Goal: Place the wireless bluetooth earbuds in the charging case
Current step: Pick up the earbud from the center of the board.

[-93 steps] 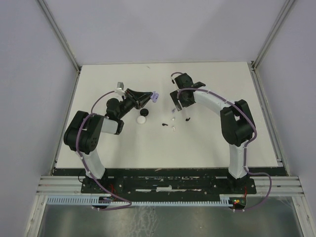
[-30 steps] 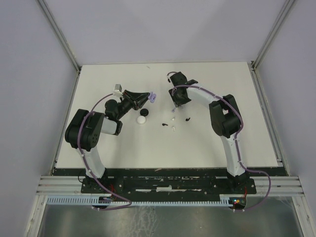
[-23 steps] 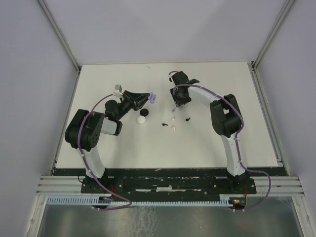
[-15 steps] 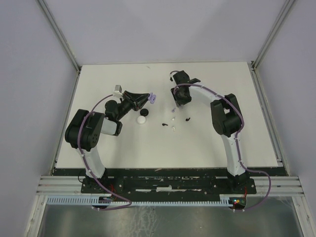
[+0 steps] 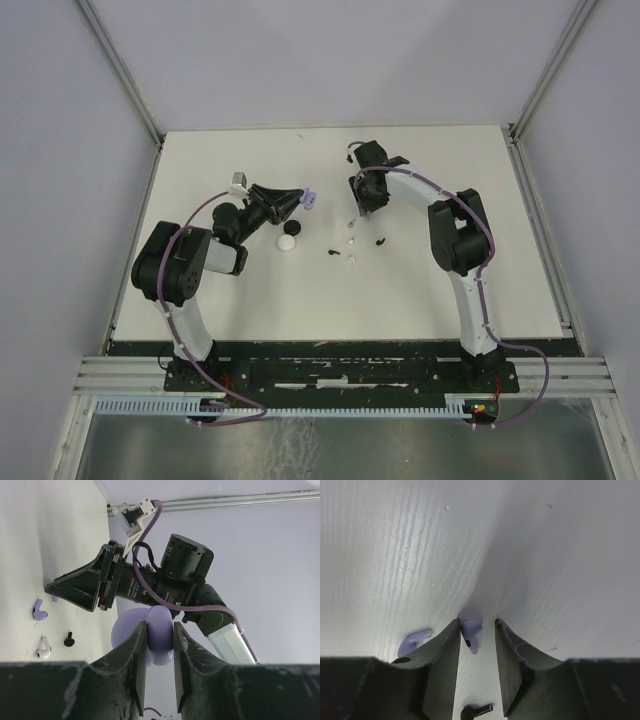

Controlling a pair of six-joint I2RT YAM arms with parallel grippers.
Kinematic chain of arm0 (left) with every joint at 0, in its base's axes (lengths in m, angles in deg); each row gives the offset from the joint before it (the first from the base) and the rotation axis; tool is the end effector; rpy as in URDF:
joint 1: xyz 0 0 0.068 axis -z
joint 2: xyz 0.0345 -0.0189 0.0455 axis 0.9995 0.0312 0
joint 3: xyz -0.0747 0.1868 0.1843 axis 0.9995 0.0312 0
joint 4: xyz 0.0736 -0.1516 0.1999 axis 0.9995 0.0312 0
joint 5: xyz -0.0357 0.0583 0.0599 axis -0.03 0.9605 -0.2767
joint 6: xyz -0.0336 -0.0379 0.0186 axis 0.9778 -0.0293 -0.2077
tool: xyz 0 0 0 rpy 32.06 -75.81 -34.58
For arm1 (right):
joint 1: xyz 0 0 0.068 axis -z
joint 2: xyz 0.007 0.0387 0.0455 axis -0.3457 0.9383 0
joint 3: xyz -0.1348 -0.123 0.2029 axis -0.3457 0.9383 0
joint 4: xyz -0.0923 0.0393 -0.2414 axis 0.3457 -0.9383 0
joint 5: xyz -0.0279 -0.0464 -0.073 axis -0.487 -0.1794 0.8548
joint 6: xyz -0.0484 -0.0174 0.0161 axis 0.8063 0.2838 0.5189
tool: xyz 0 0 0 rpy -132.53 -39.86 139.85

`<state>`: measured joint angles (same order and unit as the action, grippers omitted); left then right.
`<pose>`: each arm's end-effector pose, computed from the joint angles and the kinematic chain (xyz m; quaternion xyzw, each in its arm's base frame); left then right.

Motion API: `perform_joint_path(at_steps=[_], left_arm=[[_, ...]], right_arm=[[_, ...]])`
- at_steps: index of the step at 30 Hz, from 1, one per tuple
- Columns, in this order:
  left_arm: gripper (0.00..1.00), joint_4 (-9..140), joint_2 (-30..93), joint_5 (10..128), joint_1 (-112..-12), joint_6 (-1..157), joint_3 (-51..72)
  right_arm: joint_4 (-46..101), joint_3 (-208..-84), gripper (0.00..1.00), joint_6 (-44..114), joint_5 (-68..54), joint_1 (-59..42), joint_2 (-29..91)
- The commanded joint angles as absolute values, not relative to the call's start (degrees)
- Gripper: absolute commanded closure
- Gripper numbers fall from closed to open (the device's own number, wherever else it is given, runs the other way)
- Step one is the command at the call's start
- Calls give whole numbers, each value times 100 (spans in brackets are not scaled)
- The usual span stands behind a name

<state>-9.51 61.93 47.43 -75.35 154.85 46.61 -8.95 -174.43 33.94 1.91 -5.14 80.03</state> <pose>0.3258 -0.0927 0.1704 -0.2409 0.6237 -0.6699 0.3229 0.4396 0.2075 0.1629 -0.1451 0.9620 0.0564 0.2243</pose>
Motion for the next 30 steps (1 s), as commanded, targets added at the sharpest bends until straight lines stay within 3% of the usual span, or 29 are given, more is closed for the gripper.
perform_joint_path(at_steps=[1, 12, 22, 30], left_arm=[[97, -1363, 6094, 4756, -7555, 15646, 4671], [97, -1347, 6085, 4763, -7555, 15648, 4673], [97, -1276, 6058, 4738, -7554, 15629, 4643], [97, -789, 6031, 4565, -7506, 15576, 4393]], right_arm=[[-956, -17623, 59, 3311, 40, -489, 8148], [-1018, -17638, 64, 3315, -16, -481, 8163], [-1035, -17613, 80, 3298, -11, -476, 8082], [496, -16479, 92, 3351, -119, -476, 6664]])
